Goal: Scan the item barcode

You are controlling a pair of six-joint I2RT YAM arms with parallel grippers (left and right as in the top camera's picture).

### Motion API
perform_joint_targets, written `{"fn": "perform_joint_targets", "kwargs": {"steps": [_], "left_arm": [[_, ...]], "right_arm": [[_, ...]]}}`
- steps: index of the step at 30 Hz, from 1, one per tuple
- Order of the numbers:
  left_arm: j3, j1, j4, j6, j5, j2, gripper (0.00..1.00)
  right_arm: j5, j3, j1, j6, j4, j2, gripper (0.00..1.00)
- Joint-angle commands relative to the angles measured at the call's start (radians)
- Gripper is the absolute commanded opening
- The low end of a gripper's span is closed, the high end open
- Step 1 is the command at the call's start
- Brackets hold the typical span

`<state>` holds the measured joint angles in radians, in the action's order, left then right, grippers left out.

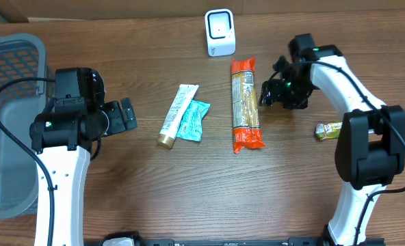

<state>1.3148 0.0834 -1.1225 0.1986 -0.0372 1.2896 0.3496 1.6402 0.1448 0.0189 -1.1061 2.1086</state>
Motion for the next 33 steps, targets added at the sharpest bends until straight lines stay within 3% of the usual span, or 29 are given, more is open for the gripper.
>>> {"fn": "perform_joint_targets", "kwargs": {"steps": [1,8,16,20,23,25,30,33], "left_arm": [[-0.003,0.006,0.001,-0.019,0.004,-0.007,1.00],[-0.003,0.006,0.001,-0.019,0.004,-0.007,1.00],[-0.003,0.006,0.001,-0.019,0.004,-0.007,1.00],[-0.003,0.006,0.001,-0.019,0.004,-0.007,1.00],[-0.003,0.006,0.001,-0.019,0.004,-0.007,1.00],[-0.003,0.006,0.001,-0.019,0.004,-0.007,0.99],[-0.003,0.006,0.001,-0.019,0.004,-0.007,0.99],[-0.003,0.006,0.001,-0.019,0.004,-0.007,1.00]], "right_arm": [[0.208,-0.023,0.006,-0.051,0.025,-0.004,0.88],[0.303,-0.155,0.062,0.015,0.177,-0.004,0.95],[0.257,-0.235,0.144,0.239,0.303,0.007,0.95],[0.212,-0.235,0.172,0.297,0.320,0.040,0.70],[0.243,-0.235,0.167,0.306,0.338,0.042,0.35],[0.279,-0.235,0.163,0.308,0.357,0.042,0.19],[0.352,-0.233,0.158,0.307,0.409,0.042,0.04],[0.386,-0.231,0.147,0.287,0.414,0.038,0.04]]}}
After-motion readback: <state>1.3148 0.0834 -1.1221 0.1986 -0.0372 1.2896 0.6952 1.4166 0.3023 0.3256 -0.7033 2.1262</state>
